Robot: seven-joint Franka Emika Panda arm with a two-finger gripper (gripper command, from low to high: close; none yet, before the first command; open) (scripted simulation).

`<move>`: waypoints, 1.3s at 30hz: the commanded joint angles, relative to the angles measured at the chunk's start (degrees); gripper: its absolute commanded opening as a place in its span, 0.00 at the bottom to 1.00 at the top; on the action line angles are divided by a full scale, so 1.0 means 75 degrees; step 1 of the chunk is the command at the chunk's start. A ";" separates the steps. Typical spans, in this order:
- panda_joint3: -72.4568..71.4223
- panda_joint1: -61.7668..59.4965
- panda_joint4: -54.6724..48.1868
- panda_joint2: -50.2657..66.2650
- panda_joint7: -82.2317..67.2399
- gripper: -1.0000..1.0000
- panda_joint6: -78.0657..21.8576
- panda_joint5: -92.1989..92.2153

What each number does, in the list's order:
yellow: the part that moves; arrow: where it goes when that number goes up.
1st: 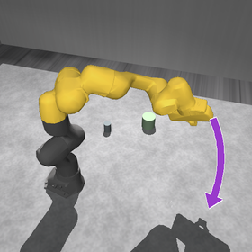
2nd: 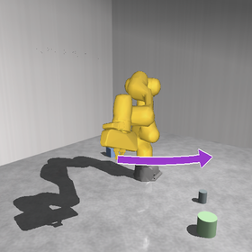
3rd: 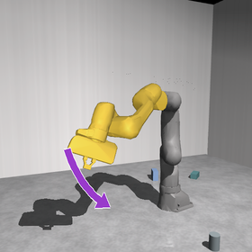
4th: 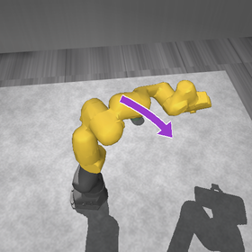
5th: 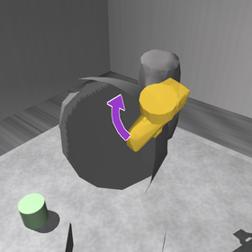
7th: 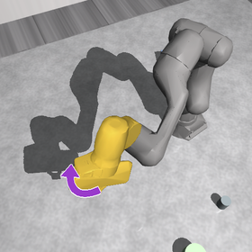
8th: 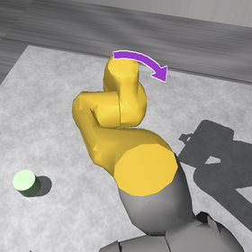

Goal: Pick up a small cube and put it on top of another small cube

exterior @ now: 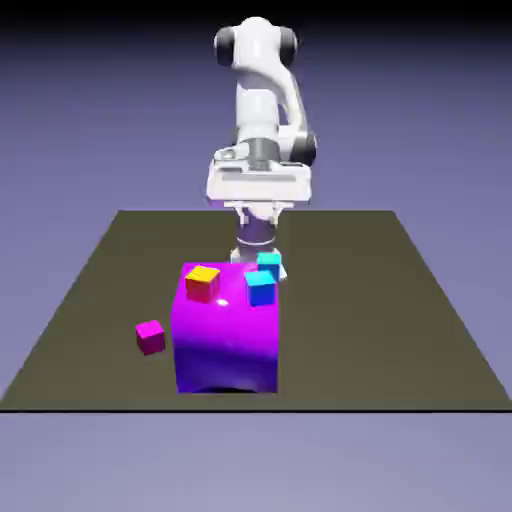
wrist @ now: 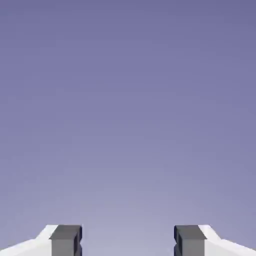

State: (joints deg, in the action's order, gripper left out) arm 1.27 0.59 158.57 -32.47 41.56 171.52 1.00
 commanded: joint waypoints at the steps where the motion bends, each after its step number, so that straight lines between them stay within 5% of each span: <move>1: -0.0076 -0.0266 -0.0223 0.0255 0.0069 0.50 -0.0310 0.0014; 32: -0.3236 -0.8848 -0.6108 0.8425 0.2810 0.50 -0.9017 -0.0105; 39: -0.3515 -0.9135 -0.5132 0.9293 0.3207 0.50 -0.7689 -0.0501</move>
State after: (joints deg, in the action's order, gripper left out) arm -25.10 -67.92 120.08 37.22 65.61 113.85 -2.76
